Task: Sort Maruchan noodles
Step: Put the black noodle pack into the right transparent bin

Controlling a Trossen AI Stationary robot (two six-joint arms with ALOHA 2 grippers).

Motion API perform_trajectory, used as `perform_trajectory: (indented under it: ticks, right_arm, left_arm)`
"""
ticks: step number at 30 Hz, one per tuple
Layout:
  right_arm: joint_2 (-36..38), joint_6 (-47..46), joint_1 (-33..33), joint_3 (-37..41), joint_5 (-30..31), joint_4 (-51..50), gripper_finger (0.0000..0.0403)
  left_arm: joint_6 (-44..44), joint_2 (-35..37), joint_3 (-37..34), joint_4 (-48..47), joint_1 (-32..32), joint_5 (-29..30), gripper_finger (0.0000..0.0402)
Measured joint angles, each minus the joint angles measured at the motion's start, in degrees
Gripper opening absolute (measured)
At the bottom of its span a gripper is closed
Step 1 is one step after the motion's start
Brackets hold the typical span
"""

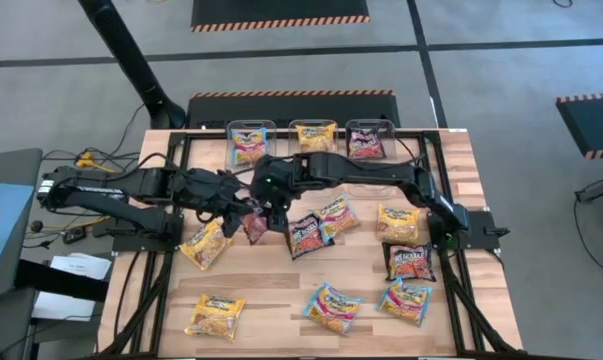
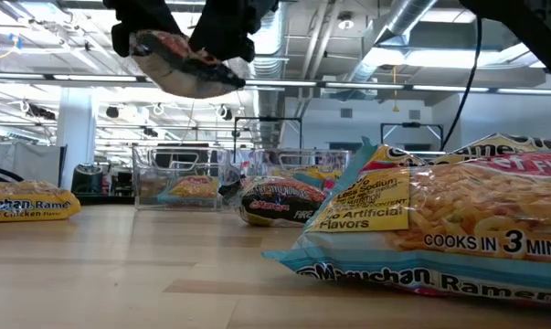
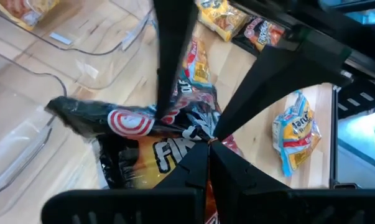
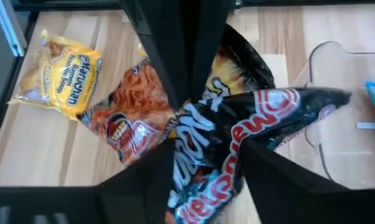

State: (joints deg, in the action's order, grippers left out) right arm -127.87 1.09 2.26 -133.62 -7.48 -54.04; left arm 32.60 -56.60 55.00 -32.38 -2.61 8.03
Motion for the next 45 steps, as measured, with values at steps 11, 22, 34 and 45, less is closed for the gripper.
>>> perform_trajectory:
  ticks: [11, 22, 34, 45]
  right_arm:
    - [-0.87, -2.62, -1.14, 0.04, 0.35, 0.78, 0.0012]
    - [0.09, -4.15, -1.94, -0.04, 4.91, -6.91, 0.0004]
    - [5.3, 2.15, -1.51, -0.06, 17.07, -22.45, 0.0003]
    - [10.2, 11.35, 2.95, 0.08, 21.82, -36.02, 0.0003]
  left_arm:
    - [0.07, 0.06, -0.02, 0.87, 0.02, 0.65, 0.0]
    - [-0.44, 2.25, 0.02, 1.56, 0.0, 0.32, 0.0]
    - [-2.59, 7.23, 0.07, 2.53, 0.22, 4.55, 0.0]
    - [-2.48, 11.09, 0.02, 3.41, 0.24, 10.71, 0.0]
